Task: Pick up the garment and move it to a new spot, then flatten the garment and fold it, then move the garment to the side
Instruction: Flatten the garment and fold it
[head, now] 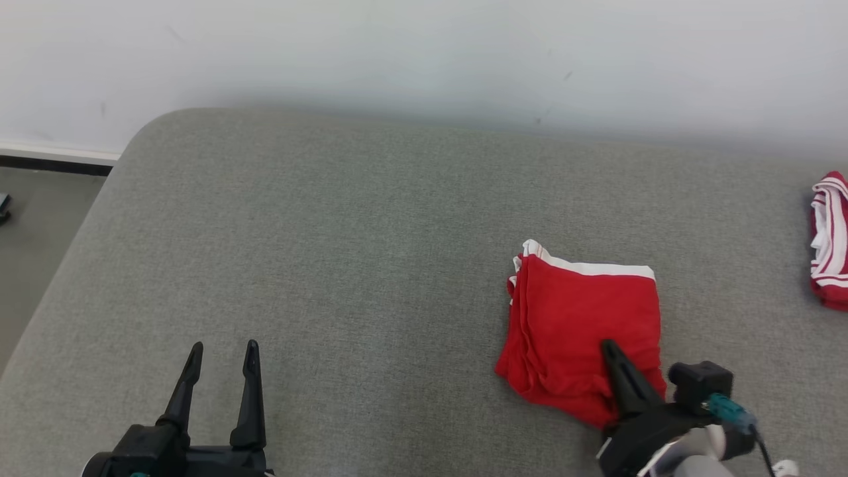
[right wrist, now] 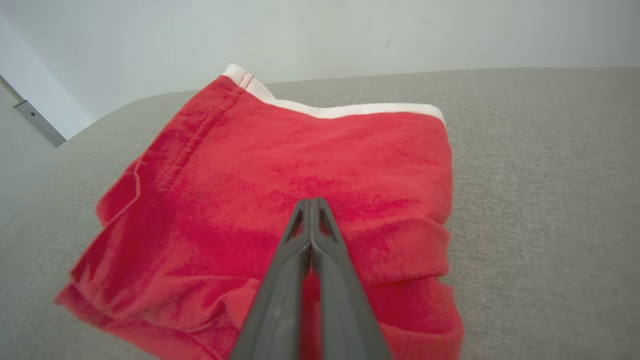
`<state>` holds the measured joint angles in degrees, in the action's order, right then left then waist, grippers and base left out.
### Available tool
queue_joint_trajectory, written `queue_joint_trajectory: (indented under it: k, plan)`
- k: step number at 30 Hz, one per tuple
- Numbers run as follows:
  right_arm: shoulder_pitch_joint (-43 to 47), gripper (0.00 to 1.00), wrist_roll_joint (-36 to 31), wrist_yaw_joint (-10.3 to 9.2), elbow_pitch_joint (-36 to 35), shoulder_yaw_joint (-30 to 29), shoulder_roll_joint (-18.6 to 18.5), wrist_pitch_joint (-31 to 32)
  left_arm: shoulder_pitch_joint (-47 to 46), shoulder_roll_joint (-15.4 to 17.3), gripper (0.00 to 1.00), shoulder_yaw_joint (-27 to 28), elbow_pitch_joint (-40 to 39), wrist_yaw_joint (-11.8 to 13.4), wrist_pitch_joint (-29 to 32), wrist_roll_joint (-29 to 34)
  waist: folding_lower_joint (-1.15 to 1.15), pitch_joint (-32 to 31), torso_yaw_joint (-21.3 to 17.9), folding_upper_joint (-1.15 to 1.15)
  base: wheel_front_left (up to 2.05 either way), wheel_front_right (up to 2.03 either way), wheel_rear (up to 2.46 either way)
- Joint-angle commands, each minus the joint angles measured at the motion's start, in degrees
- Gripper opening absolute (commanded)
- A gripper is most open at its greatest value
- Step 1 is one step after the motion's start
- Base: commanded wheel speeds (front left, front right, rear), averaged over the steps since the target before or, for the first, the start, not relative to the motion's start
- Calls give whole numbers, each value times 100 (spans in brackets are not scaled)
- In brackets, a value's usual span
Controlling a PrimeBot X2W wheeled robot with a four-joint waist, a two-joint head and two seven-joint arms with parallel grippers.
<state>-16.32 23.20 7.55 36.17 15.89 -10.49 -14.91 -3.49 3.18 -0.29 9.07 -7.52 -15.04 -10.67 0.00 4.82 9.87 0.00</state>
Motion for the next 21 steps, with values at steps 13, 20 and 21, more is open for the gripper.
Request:
queue_joint_trajectory:
  k: [13, 20, 21]
  plan:
    - [-29, 0, -118, -17, -285, 1013, 672, -30, -86, -20, 100, -19, 23, 8, -17, -64, 0, 107, 241, 0, 0, 0, 0]
    - [-69, 0, -140, -17, -832, 804, 693, -29, -64, -17, 100, -35, 51, 8, -17, -26, 0, 18, 43, 0, 0, 0, 0]
    - [-46, 0, -161, -17, -975, 739, 660, -30, -56, -14, 100, -30, 51, 8, -17, -21, 0, 3, -5, 0, 0, 0, 0]
